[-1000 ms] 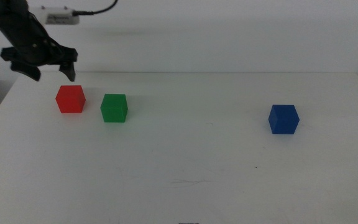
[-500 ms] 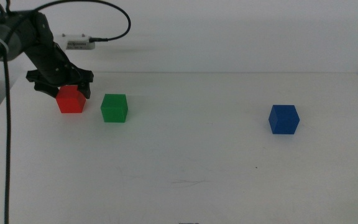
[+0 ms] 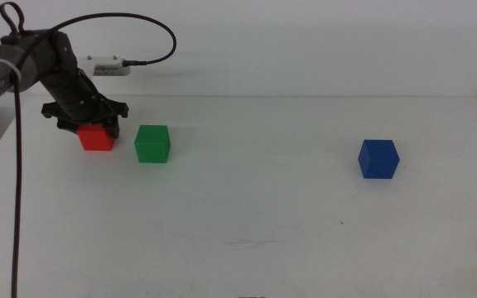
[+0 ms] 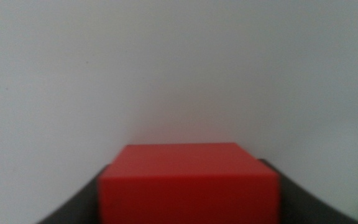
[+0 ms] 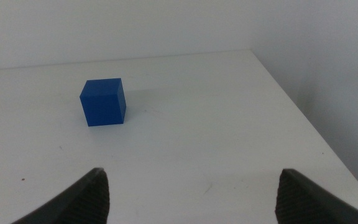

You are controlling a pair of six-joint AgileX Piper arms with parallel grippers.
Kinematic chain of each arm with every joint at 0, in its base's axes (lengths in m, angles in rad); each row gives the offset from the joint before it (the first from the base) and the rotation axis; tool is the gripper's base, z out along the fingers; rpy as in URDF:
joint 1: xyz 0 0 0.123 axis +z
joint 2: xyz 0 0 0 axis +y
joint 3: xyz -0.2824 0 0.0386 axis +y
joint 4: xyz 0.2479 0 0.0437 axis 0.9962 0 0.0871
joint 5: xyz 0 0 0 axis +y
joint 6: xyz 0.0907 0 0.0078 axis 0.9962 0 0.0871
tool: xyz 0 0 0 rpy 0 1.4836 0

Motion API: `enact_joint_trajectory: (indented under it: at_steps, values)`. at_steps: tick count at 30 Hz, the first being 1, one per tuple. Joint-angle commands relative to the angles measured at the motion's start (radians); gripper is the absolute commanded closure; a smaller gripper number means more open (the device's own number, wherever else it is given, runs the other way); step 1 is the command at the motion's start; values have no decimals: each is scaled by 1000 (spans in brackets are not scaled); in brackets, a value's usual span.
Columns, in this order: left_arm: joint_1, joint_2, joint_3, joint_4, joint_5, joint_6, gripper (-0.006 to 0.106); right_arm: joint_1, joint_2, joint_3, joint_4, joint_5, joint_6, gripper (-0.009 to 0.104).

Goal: Stack red cubes first, then green, then blue cubes in a specific spot.

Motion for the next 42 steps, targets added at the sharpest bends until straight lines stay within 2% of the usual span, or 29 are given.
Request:
enact_joint_trajectory:
  at_steps: [1,3,4,7,12,18,24,35,37,42]
  values:
    - [-1,-69,-33,-18,-36,-4,49,-3,-13,-18,-8,-75,-12,25]
    - [-1,-69,-33,-19,-32,-4,63,-3,-13,-18,-8,-75,-12,25]
    - [-2,-79,-33,-26,0,-4,80,-3,-13,-18,-8,-75,-12,25]
    - [-2,-104,-33,-26,31,-4,92,-3,-13,-18,-8,-75,-12,25]
    - [-2,-194,32,-33,14,-23,102,-3,-13,-18,-8,-75,-12,25]
    - [-17,-445,355,-36,-140,-86,102,-3,-13,-18,-8,-75,-12,25]
    - [-108,-642,586,20,-195,-228,102,-3,-13,-18,-8,-75,-12,25]
    - [-512,-652,607,258,-124,-689,102,-3,-13,-18,-8,-75,-12,25]
    - [-566,-630,607,287,-138,-749,102,-3,-13,-18,-8,-75,-12,25]
    - [-669,-567,606,291,-174,-836,102,-3,-13,-18,-8,-75,-12,25]
